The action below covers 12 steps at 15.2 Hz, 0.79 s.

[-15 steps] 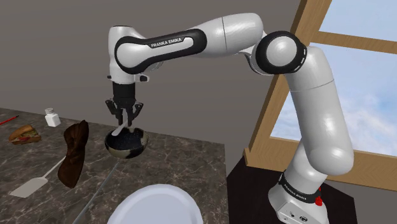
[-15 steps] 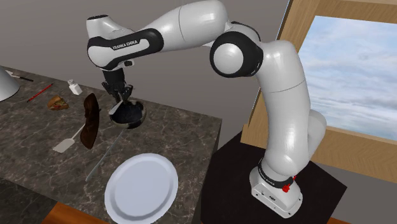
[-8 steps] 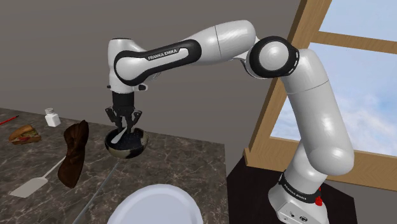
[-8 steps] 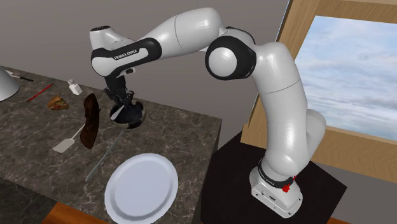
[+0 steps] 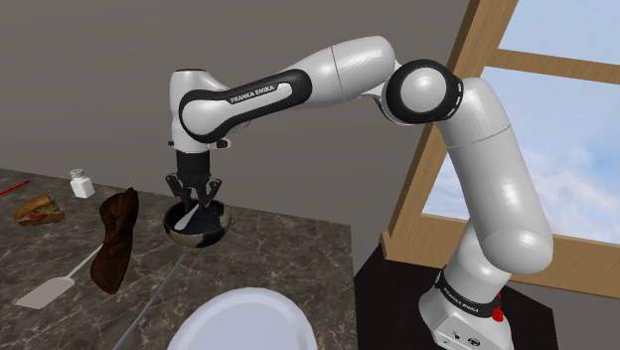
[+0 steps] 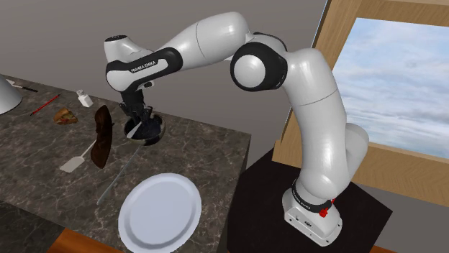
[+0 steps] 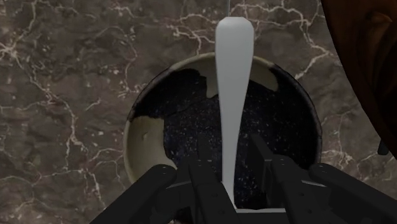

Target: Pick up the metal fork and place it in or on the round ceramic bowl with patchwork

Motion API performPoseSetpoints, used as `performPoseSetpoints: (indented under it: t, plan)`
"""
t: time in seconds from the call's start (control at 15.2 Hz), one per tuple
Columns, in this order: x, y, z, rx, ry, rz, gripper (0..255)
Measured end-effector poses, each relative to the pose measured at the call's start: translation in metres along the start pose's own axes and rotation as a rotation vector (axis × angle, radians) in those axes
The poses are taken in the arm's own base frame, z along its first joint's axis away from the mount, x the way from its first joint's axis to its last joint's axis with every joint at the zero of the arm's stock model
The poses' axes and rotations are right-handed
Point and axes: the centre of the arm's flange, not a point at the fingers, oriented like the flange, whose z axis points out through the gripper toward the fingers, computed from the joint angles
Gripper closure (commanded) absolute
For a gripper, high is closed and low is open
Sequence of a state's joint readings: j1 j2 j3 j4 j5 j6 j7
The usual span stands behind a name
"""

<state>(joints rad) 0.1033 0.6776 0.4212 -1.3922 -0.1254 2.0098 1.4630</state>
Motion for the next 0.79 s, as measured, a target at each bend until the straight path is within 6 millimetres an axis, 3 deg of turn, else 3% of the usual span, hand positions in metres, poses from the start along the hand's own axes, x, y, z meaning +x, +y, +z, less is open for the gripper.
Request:
performPoseSetpoints:
  t: [0.07,0.13,0.53,0.79]
  plan:
    - [0.0,0.0,0.0,0.0,0.0,0.0,255]
    - [0.0,0.0,0.0,0.0,0.0,0.0,0]
    - [0.0,0.0,0.0,0.0,0.0,0.0,0]
    - [-0.001,-0.001,-0.038,0.002,0.0,0.0,0]
